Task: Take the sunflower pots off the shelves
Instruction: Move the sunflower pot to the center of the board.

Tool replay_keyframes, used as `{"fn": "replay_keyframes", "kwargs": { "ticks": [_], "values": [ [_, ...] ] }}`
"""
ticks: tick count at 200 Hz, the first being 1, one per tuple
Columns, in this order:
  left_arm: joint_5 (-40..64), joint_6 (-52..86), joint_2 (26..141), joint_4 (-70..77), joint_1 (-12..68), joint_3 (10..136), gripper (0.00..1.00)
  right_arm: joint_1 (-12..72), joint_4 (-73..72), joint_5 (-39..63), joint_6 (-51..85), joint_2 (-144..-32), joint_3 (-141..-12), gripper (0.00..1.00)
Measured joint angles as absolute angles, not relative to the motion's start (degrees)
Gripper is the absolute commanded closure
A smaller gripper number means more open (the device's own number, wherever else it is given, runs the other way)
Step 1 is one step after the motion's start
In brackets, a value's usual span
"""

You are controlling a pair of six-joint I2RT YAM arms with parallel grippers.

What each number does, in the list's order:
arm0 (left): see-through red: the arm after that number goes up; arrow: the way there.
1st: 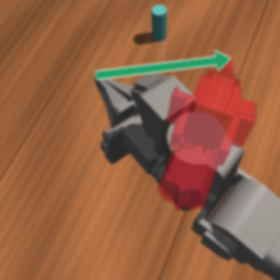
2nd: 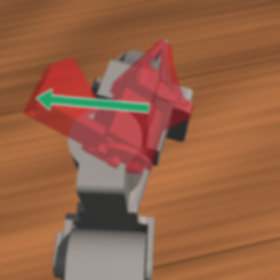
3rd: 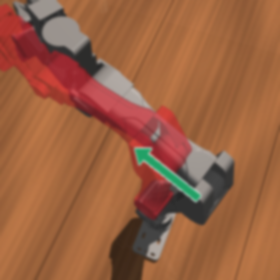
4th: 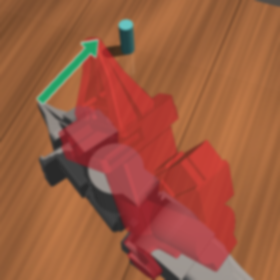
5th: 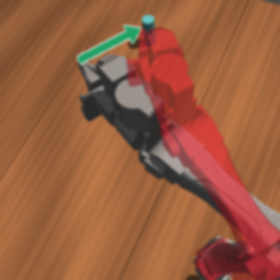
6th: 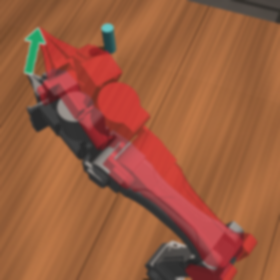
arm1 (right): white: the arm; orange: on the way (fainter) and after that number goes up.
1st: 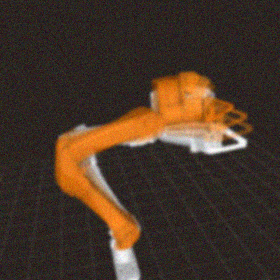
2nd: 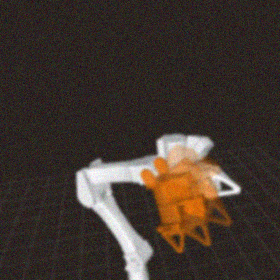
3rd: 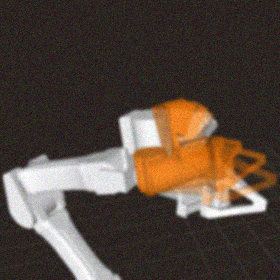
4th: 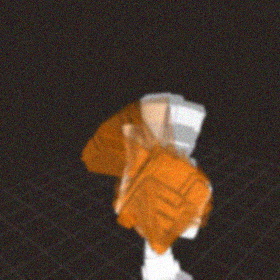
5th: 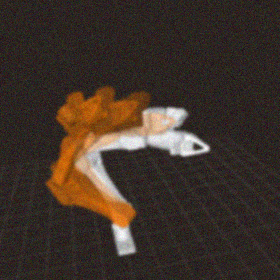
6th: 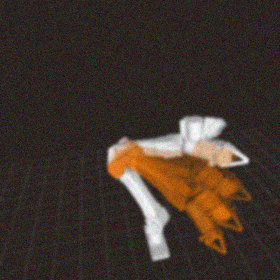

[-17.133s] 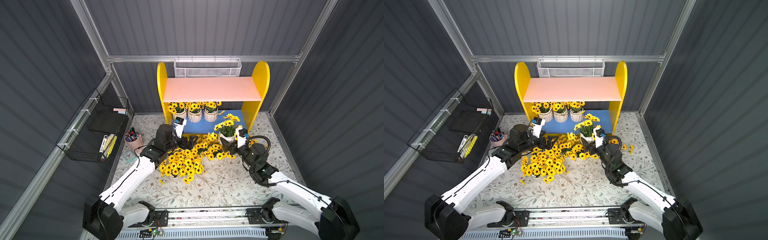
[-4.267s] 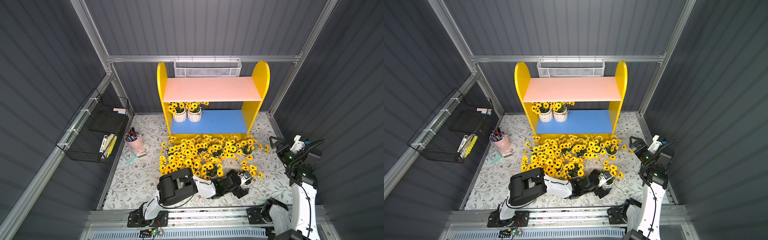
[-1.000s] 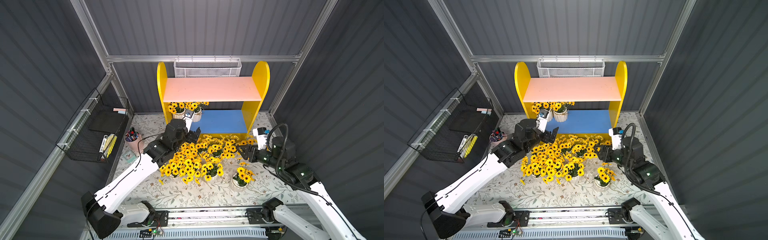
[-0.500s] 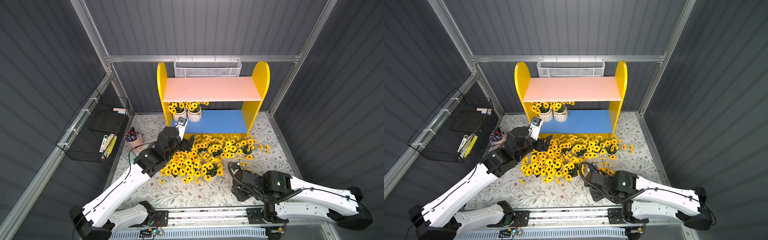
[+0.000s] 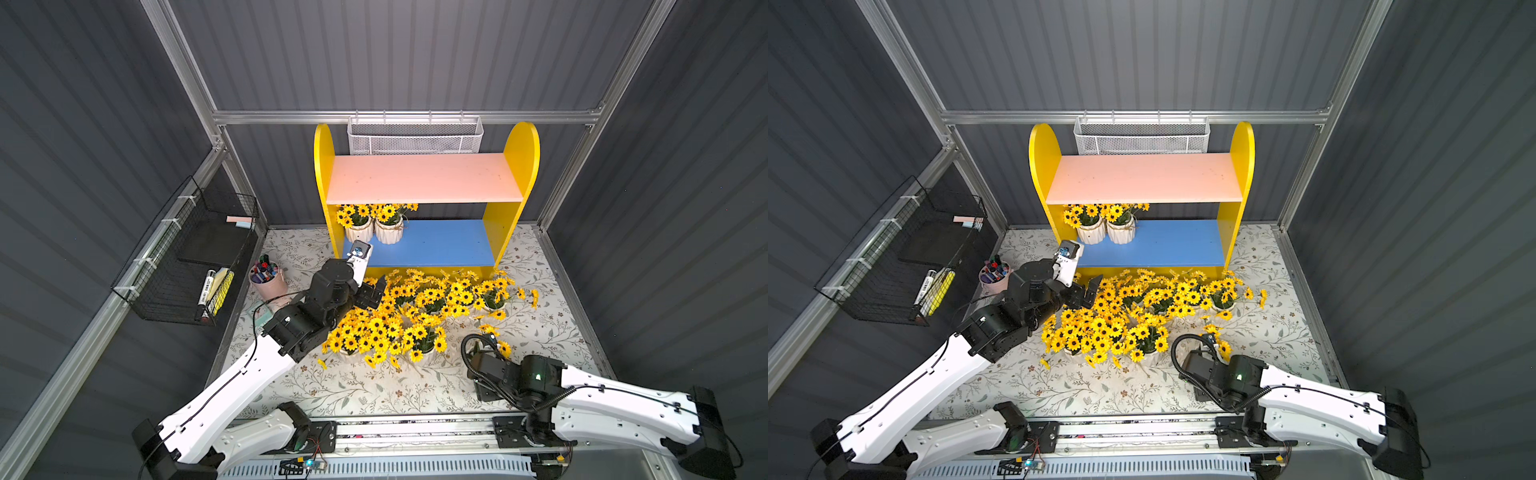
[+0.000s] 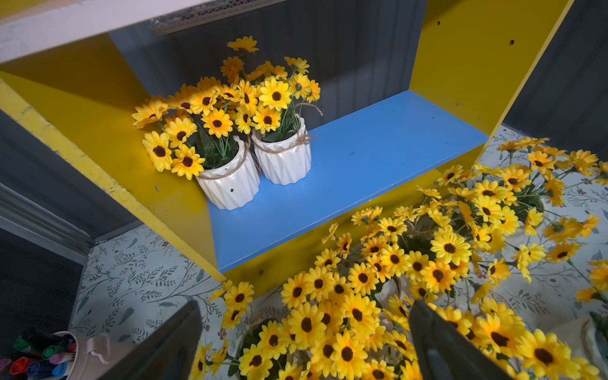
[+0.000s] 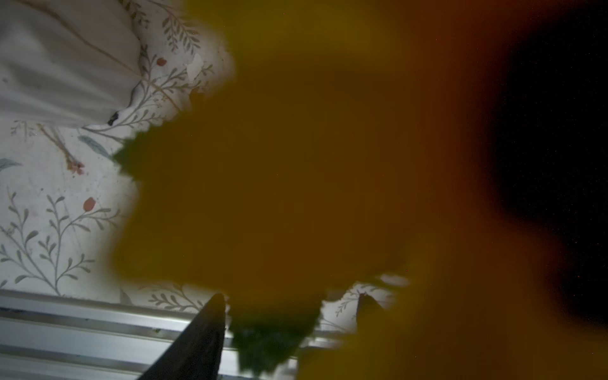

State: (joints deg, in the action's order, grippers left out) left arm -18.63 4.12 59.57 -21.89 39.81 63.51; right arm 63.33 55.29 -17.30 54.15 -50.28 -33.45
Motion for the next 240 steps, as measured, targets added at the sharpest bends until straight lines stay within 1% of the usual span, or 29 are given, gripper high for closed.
{"fn": "replay_keyframes", "kwargs": {
  "ticks": [29, 47, 69, 124, 144, 180, 205, 222, 234, 240],
  "values": [
    [-18.4, 3.8, 59.5, -20.7, 39.8, 63.1, 0.01, 57.6, 50.3, -16.4, 47.5, -54.2, -33.7, 0.24],
    [-18.1, 3.3, 59.5, -20.2, 39.8, 63.0, 0.01, 56.3, 47.9, -15.9, 44.0, -58.6, -34.5, 0.23],
    [-17.8, 2.6, 59.1, -19.4, 39.8, 62.3, 0.01, 55.9, 46.3, -15.3, 40.4, -63.5, -36.6, 0.23],
    [-17.6, 1.7, 58.9, -19.3, 39.8, 62.0, 0.01, 54.0, 42.0, -11.4, 31.5, -76.2, -47.3, 0.24],
    [-17.6, 1.5, 58.7, -19.3, 39.8, 62.0, 0.01, 53.6, 40.6, -10.9, 30.3, -78.3, -48.7, 0.25],
    [-17.6, 1.3, 58.5, -18.9, 39.8, 62.0, 0.01, 53.1, 39.2, -10.7, 29.8, -78.6, -48.7, 0.25],
    [-18.0, 1.3, 58.7, -18.9, 39.8, 62.0, 0.01, 52.7, 38.1, -10.4, 29.8, -78.9, -48.9, 0.2],
    [-19.2, 1.3, 59.6, -18.9, 39.8, 62.0, 0.01, 52.7, 38.8, -10.1, 29.6, -77.3, -48.9, 0.07],
    [-20.0, 1.5, 61.0, -18.9, 39.8, 62.5, 0.01, 52.7, 40.3, -10.2, 29.8, -73.6, -48.9, 0.02],
    [-20.3, 1.6, 62.0, -18.9, 39.8, 63.0, 0.01, 52.7, 41.3, -10.4, 29.9, -70.8, -48.9, 0.01]
  ]
}}
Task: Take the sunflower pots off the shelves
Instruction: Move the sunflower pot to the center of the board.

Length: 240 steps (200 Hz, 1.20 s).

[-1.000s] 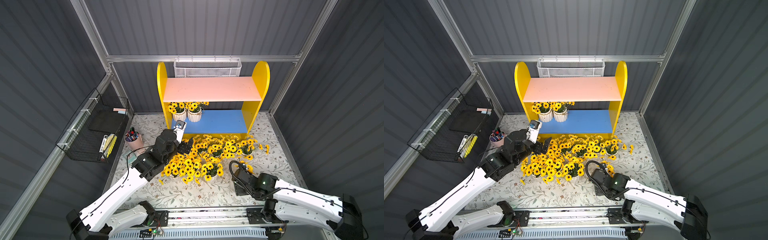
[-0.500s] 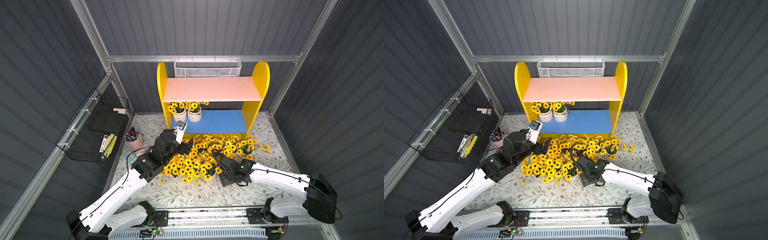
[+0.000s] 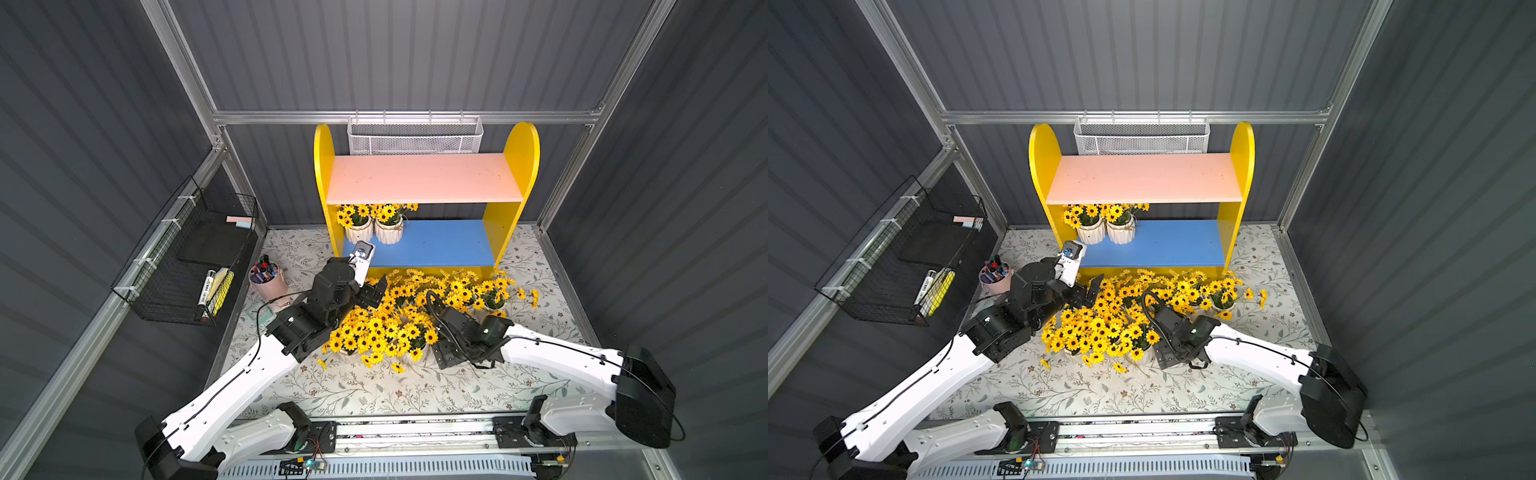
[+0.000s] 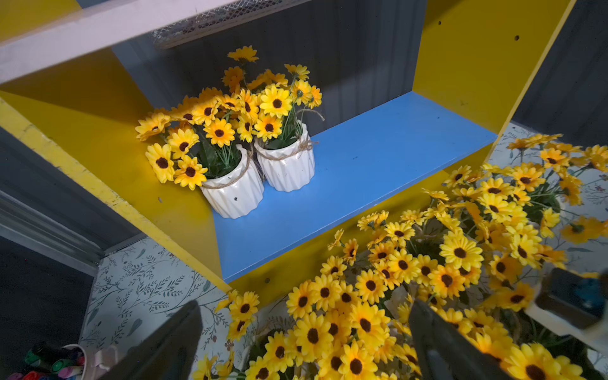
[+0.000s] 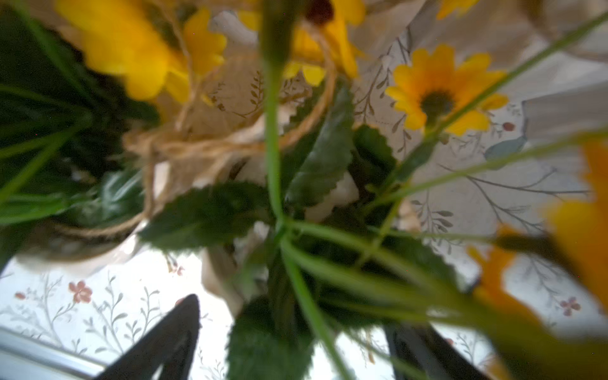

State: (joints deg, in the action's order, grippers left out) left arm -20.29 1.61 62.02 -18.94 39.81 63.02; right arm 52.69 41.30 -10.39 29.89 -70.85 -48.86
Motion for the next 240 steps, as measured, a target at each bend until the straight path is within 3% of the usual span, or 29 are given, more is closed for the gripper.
{"fn": "replay_keyframes", "kwargs": {
  "ticks": [34, 61, 145, 240],
  "values": [
    [-20.3, 4.4, 68.9, -18.7, 39.5, 67.1, 0.0, 52.7, 45.4, -12.1, 29.5, -53.9, -48.9, 0.01],
    [-16.3, 7.4, 75.8, -16.3, 37.8, 69.5, 0.01, 52.1, 47.7, -15.5, 28.8, -47.3, -48.9, 0.01],
    [-9.2, 13.8, 100.0, -12.9, 30.3, 86.8, 0.01, 39.6, 39.8, -14.2, 20.9, -48.6, -50.5, 0.01],
    [-15.0, 16.6, 110.8, -12.5, 28.8, 96.7, 0.01, 34.9, 36.4, -10.2, 18.8, -46.2, -50.6, 0.01]
  ]
}}
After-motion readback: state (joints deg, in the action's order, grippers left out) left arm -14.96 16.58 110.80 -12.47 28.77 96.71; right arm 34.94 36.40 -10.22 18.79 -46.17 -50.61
